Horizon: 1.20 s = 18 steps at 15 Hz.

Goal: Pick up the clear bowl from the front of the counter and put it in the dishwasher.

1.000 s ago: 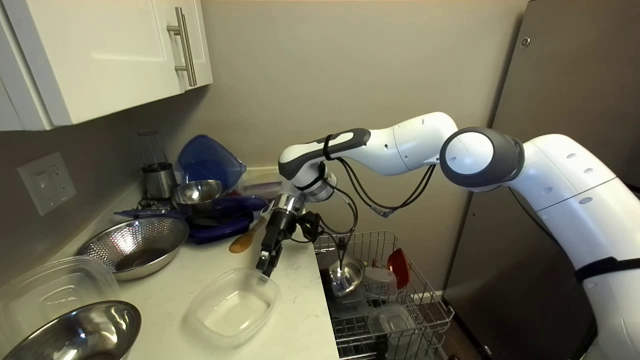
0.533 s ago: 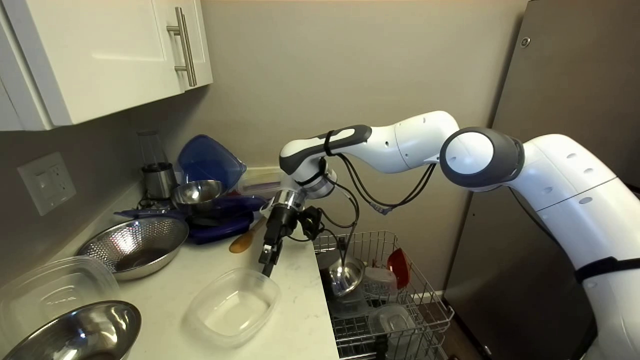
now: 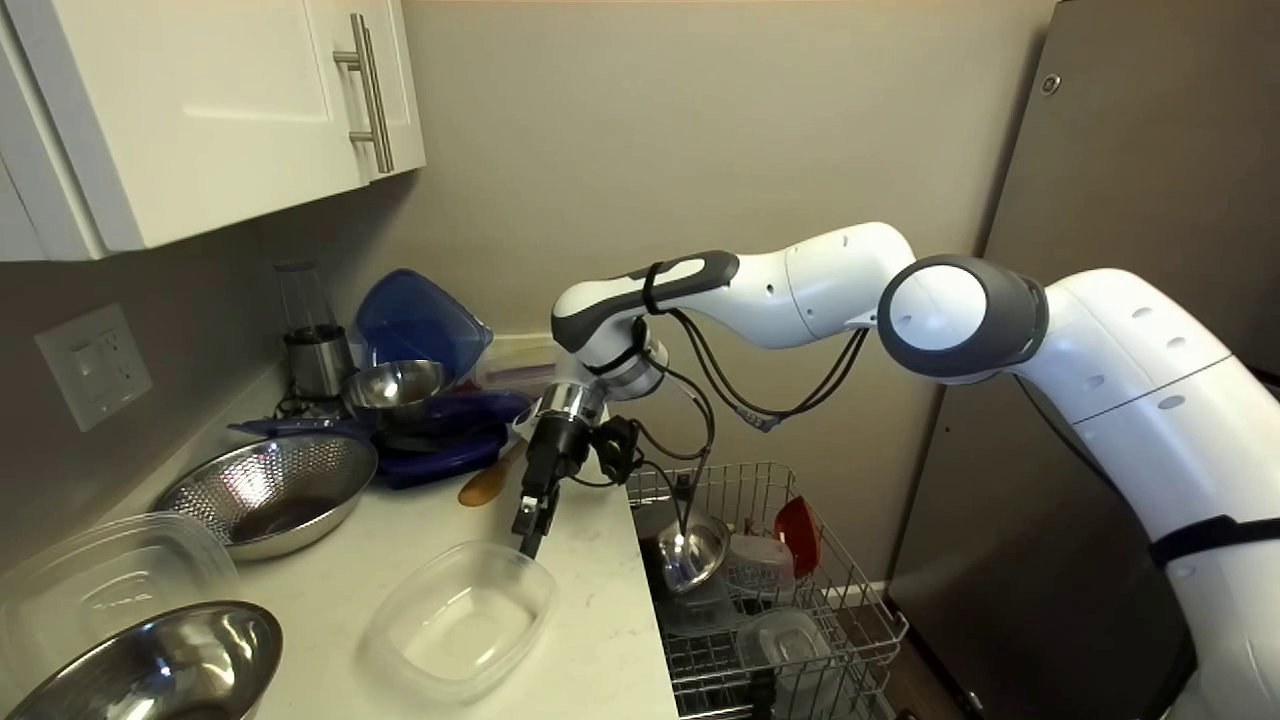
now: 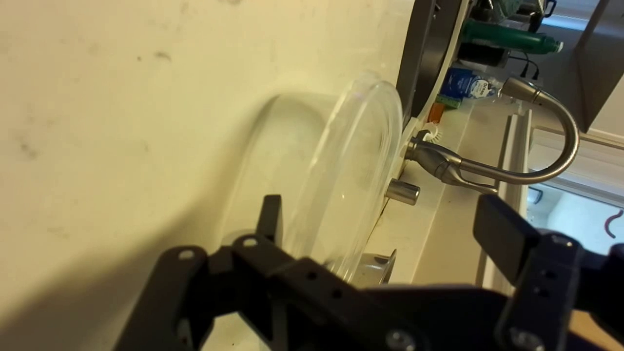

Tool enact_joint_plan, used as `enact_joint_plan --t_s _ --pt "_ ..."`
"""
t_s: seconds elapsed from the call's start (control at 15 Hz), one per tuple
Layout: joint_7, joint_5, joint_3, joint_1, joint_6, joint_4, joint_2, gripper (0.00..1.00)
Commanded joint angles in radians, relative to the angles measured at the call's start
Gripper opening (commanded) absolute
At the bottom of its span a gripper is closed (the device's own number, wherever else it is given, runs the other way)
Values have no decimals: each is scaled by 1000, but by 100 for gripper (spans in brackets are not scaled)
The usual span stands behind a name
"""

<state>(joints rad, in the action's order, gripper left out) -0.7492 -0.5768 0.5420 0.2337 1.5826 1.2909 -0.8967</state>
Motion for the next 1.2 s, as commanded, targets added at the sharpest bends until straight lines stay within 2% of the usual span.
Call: enact_joint_plan --t_s 0.0,0.27,0.87,0.93,1.0,1.13 --pt "10 10 -1 16 8 21 21 100" --pt "13 6 -5 30 7 19 18 100" --pt "-27 -62 32 6 -3 20 15 98" --pt "-25 -61 30 8 2 23 19 74" --pt "-24 -60 30 9 3 24 20 74" --pt "-17 -53 25 12 7 28 24 62"
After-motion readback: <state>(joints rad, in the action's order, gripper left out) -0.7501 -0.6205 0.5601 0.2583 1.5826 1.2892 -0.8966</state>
